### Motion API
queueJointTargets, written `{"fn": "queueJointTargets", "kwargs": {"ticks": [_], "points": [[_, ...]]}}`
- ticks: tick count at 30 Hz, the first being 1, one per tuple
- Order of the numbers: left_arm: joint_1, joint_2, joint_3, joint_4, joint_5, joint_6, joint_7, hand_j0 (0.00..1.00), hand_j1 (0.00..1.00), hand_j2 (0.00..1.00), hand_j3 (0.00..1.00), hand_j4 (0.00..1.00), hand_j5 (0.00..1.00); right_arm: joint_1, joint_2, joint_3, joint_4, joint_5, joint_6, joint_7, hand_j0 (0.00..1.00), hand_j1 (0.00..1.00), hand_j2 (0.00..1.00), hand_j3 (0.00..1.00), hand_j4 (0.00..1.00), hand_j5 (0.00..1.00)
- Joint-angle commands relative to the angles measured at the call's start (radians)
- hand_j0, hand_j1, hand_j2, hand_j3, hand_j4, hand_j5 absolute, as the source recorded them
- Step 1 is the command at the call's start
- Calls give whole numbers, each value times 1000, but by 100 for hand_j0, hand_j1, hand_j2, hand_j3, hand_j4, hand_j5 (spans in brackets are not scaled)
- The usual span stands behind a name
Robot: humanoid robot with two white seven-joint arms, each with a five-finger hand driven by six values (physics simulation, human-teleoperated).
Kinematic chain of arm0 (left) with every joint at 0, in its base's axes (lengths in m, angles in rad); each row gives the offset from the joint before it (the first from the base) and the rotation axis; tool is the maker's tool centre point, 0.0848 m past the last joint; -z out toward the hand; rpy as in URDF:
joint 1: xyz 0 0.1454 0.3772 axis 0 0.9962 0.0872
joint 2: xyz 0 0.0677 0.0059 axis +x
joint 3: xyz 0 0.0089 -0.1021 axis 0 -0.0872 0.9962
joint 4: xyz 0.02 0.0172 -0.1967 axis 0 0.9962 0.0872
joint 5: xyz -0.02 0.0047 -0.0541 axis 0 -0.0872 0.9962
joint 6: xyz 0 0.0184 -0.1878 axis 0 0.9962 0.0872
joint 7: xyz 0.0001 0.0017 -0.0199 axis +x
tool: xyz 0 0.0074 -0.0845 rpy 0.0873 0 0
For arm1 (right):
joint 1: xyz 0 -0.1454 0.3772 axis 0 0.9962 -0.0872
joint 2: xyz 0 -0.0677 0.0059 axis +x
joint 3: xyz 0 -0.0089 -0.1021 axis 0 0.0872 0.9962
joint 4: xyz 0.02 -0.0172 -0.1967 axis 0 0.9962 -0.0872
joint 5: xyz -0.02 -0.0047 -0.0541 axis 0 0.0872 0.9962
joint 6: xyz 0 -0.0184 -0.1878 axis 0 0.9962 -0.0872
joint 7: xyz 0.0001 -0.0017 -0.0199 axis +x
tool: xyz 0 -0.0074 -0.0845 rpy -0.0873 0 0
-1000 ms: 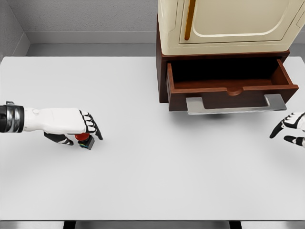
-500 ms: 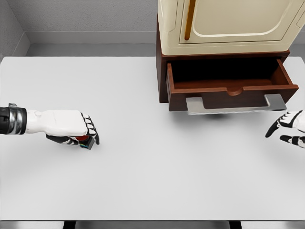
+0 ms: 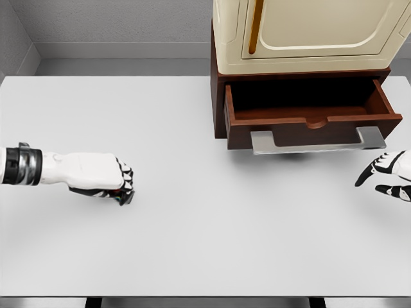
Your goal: Put the switch into the drawer with left arm, and close the drawer with right arm
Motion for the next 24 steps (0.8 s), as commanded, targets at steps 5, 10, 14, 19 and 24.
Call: {"fn": "queueJointTargets", "kwargs": {"ticks": [5,10,14,19,24], "points": [[-48,-3,-5,-51,8,3,1,32,32,32,32,32,32,2,-1,0,1,-7,3,0,57,57,57,57,57,57],[-130,-100,-11,-54,10,3,1,32,32,32,32,32,32,0,-1,0,1,-7,3,0,57,57,57,57,57,57],[-172,-141,-11,-54,10,3,1,32,32,32,32,32,32,0,-1,0,-1,-7,3,0,58,58,58,58,58,58],[-225,-187,-9,-54,13,3,1,32,32,32,32,32,32,0,-1,0,1,-7,3,0,58,58,58,58,58,58],[-270,-228,-5,-46,19,3,1,27,27,27,27,27,27,0,-1,0,1,-7,3,0,58,58,58,58,58,58]]}}
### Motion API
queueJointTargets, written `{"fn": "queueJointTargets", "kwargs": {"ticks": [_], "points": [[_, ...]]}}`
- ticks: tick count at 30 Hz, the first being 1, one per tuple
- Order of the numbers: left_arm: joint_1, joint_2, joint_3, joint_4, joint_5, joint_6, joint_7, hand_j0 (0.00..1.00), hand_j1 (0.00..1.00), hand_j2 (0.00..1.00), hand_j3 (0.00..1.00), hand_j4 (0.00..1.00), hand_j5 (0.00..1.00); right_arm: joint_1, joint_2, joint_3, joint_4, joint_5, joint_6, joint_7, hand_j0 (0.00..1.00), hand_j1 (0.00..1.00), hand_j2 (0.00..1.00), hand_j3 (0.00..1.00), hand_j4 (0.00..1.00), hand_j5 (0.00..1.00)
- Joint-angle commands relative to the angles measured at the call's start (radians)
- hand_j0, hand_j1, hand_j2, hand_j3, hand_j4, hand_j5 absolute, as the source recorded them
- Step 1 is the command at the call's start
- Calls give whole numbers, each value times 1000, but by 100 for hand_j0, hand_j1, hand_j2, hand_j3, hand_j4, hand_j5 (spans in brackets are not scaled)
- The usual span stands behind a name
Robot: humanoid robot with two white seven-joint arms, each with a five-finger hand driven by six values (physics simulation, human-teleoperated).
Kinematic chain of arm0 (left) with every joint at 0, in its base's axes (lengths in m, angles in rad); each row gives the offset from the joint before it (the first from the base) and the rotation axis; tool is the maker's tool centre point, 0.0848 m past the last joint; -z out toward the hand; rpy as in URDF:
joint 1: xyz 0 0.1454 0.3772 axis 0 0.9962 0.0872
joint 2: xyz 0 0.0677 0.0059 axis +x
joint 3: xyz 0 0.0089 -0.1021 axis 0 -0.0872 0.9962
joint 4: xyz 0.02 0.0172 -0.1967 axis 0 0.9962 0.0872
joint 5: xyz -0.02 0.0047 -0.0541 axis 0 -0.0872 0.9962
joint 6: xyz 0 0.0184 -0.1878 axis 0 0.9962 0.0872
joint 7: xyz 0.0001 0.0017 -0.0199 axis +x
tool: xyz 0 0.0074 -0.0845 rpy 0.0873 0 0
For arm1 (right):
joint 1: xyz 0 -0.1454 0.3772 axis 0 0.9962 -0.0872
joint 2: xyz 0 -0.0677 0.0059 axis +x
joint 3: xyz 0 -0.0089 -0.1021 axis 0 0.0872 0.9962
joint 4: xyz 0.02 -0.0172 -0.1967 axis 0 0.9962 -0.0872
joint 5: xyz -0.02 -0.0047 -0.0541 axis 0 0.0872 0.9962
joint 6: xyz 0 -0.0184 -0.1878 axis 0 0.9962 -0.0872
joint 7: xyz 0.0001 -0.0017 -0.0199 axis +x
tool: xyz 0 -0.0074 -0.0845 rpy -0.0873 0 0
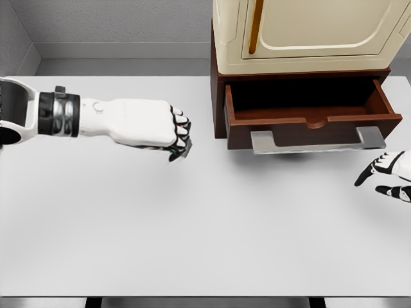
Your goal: Put the switch into the drawer with left arm, and close the drawer with right arm
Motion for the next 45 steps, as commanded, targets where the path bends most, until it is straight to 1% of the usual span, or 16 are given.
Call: {"fn": "queueJointTargets", "kwargs": {"ticks": [1,3,5,8,12,19,25,27,30,33,34,36,39,40,42,45], "points": [[-2,-34,3,4,11,3,1,26,26,26,26,26,26,0,-1,0,-1,-7,3,0,58,58,58,58,58,58],[-20,-54,4,6,14,3,1,26,26,26,26,26,26,0,-1,0,-1,-7,3,0,58,58,58,58,58,58],[-40,-100,4,43,22,3,1,26,26,26,26,26,26,0,-1,0,1,-7,3,0,58,58,58,58,58,58],[-71,-118,6,60,40,3,1,24,24,24,24,24,24,0,-1,0,1,-7,3,0,58,58,58,58,58,58],[-87,-127,9,64,74,3,1,24,24,24,24,24,24,0,-1,0,1,-7,3,0,58,58,58,58,58,58],[-178,-81,12,66,175,3,1,24,24,24,24,24,24,0,-1,0,1,-7,3,0,58,58,58,58,58,58],[-183,-115,16,81,172,3,1,24,24,24,24,24,24,0,-1,0,1,-7,3,0,58,58,58,58,58,58],[-186,-156,15,124,166,3,1,24,24,24,24,24,24,0,-1,0,1,-7,3,0,58,58,58,58,58,58],[-202,-255,9,225,141,3,1,24,24,24,24,24,24,-6,0,0,1,-7,3,0,60,60,60,60,60,60],[-224,-360,7,362,89,3,1,24,24,24,24,24,24,-5,-1,0,1,-7,3,0,60,60,60,60,60,60],[-222,-405,6,373,60,3,1,24,24,24,24,24,24,-6,0,0,-1,-7,3,0,59,59,59,59,59,59],[-221,-466,6,400,49,3,1,24,24,24,24,24,24,-5,-1,0,-1,-7,3,0,59,59,59,59,59,59],[-222,-506,6,411,46,3,1,24,24,24,24,24,24,-6,-1,0,1,-7,3,0,59,59,59,59,59,59],[-222,-515,6,429,40,3,1,24,24,24,24,24,24,-8,0,-1,1,-7,3,0,59,59,59,59,59,59],[-227,-563,4,505,16,3,1,24,24,24,24,24,24,-11,2,-3,1,-7,3,0,59,59,59,59,59,59],[-227,-594,-2,511,5,3,1,24,24,24,24,24,24,-25,2,-9,1,-10,3,0,59,59,59,59,59,59]]}}
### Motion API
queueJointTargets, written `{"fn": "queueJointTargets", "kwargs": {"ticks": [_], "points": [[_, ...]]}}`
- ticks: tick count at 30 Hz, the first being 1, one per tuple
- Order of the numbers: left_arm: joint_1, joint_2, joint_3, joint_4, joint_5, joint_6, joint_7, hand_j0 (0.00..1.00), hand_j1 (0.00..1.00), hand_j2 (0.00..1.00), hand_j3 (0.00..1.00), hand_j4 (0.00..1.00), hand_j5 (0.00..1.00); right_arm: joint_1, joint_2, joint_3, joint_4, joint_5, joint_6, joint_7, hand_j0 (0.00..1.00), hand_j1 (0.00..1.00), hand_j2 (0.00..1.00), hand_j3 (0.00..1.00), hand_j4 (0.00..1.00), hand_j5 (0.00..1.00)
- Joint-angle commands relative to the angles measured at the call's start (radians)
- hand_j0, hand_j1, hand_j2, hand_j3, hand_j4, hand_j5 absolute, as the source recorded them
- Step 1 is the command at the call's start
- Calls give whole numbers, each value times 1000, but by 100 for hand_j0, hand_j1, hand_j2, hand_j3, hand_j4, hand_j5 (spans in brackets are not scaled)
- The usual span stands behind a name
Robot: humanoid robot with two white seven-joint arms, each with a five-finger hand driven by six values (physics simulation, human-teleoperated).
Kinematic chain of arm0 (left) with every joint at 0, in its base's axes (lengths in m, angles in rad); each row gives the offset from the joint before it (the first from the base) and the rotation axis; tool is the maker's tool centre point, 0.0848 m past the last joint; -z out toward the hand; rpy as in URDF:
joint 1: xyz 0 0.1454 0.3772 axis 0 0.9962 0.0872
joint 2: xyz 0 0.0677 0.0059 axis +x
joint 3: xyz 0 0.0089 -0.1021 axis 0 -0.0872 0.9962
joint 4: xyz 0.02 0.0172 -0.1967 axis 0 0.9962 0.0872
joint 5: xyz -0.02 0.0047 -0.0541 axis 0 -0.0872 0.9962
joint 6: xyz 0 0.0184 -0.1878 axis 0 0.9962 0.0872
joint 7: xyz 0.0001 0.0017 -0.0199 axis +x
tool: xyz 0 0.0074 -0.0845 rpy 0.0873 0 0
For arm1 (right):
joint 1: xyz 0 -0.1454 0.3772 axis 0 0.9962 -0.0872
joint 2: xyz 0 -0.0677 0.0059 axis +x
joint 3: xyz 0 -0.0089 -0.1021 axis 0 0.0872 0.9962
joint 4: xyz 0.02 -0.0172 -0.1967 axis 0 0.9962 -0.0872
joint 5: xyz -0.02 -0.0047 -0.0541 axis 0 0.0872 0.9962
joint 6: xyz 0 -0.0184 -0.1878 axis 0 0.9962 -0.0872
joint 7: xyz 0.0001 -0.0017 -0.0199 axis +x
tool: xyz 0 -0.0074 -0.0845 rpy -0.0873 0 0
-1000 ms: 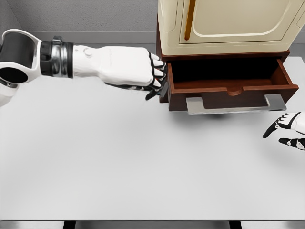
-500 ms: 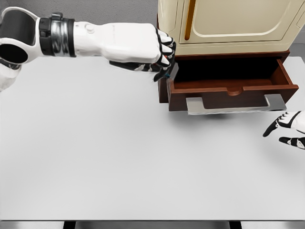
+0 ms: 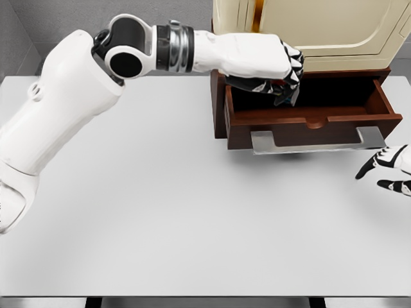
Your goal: Put the switch into the drawer with left arm, and close the drawer with right arm
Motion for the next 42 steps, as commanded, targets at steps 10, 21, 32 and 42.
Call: {"fn": "queueJointTargets", "kwargs": {"ticks": [10,21,32,42], "points": [[3,-110,-19,153,-39,5,2,25,25,25,25,25,25,2,0,-1,0,-9,3,-1,59,59,59,59,59,59],[5,-120,-17,199,-31,5,2,75,75,75,75,75,75,2,0,-1,0,-9,3,-1,60,60,60,60,60,60],[0,-74,-10,202,16,5,2,100,100,100,100,100,100,6,0,-1,-2,-9,3,-1,60,60,60,60,60,60],[-104,532,-321,-475,665,5,46,100,100,100,100,100,100,2,2,-1,0,-9,3,-1,59,59,59,59,59,59]]}}
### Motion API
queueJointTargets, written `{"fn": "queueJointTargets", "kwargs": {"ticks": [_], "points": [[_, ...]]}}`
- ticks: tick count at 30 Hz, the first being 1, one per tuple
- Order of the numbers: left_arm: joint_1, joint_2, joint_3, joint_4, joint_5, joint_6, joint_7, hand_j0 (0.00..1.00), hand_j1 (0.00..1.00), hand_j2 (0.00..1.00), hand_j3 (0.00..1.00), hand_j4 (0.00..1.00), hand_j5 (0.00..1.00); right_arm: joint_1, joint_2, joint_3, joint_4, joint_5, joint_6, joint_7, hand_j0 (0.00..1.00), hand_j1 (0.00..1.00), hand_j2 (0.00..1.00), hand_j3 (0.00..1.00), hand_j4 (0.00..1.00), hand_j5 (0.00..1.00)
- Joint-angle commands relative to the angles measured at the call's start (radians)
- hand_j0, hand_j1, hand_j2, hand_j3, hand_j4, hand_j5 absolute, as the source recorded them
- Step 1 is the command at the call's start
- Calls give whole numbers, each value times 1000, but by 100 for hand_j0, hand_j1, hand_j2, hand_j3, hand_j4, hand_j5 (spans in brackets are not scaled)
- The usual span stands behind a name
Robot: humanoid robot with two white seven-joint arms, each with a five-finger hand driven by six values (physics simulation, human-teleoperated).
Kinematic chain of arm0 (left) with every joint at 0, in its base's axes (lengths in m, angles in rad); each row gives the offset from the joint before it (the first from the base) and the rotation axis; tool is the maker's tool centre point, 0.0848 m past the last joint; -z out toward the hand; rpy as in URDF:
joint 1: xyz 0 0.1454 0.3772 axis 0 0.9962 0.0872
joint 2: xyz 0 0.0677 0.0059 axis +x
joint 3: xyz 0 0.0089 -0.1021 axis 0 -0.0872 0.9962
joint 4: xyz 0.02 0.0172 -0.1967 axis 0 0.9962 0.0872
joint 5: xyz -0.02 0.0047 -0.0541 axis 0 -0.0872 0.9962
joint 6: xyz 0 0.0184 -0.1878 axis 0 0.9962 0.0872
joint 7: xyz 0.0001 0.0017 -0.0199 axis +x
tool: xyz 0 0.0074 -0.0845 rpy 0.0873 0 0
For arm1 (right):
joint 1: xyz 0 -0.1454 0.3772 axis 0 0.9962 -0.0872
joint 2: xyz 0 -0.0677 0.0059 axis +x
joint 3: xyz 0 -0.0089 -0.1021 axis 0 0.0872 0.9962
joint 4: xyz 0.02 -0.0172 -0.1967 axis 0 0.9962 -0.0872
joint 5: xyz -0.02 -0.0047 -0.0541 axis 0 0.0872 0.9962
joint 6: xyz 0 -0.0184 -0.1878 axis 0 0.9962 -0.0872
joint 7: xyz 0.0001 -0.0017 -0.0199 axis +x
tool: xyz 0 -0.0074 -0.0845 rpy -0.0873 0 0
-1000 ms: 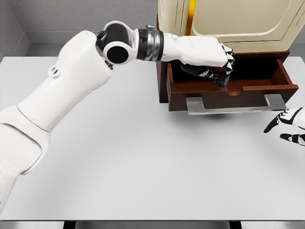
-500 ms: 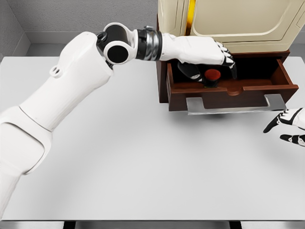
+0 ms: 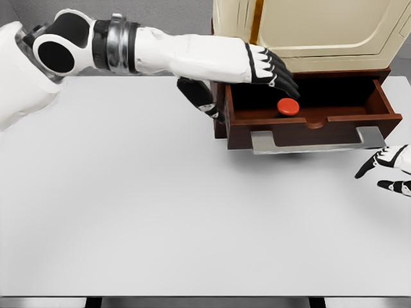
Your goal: Put the switch into the drawer with left arm, and close the drawer with right arm
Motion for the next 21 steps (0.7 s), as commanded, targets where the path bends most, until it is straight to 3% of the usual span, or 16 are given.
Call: {"fn": "queueJointTargets", "kwargs": {"ticks": [1,3,6,7,8,9,10,11,14,16,17,18,20,21], "points": [[-14,168,-151,-205,260,2,12,100,100,100,100,100,100,-2,-1,1,0,-7,3,-2,58,58,58,58,58,58],[-49,159,-231,-205,276,2,12,100,100,100,100,100,100,-9,-5,1,0,-7,3,-2,56,56,56,56,56,56],[-68,154,-234,-205,308,2,-27,100,100,100,100,100,100,-26,-6,6,0,-7,3,-2,56,56,56,56,56,56],[-72,127,-234,-205,457,161,-27,100,100,100,100,100,100,-31,-8,9,0,-7,3,-2,56,56,56,56,56,56],[-120,26,-226,-205,545,498,-27,100,100,100,100,100,100,-34,-6,9,0,-7,3,-2,56,56,56,56,56,56],[-124,-28,-212,-205,606,730,-27,100,100,100,100,100,100,-34,-8,12,2,-7,3,-2,56,56,56,56,56,56],[-134,-10,-205,-205,693,829,4,100,100,100,100,100,100,-35,-8,17,2,-7,3,-2,56,56,56,56,56,56],[-138,-11,-208,-205,717,898,188,100,100,100,100,100,100,-35,-8,20,2,-7,3,-2,56,56,56,56,56,56],[-137,1,-217,-203,798,942,202,100,100,100,100,100,100,-75,-8,63,3,-6,3,-2,56,56,56,56,56,56],[-140,21,-217,-205,796,882,113,100,100,100,100,100,100,-97,-6,79,5,-7,3,-2,56,56,56,56,56,56],[-140,30,-217,-203,789,901,137,100,100,100,100,100,100,-97,-6,79,3,-7,3,-2,56,56,56,56,56,56],[-140,42,-217,-205,784,916,216,100,100,100,100,100,100,-97,-6,79,3,-7,3,-2,56,56,56,56,56,56],[-140,47,-217,-205,790,922,233,100,100,100,100,100,100,-101,-6,81,5,-7,3,-2,56,56,56,56,56,56],[-140,47,-215,-203,833,944,233,100,100,100,100,100,100,-103,-6,81,6,-7,3,-2,56,56,56,56,56,56]]}}
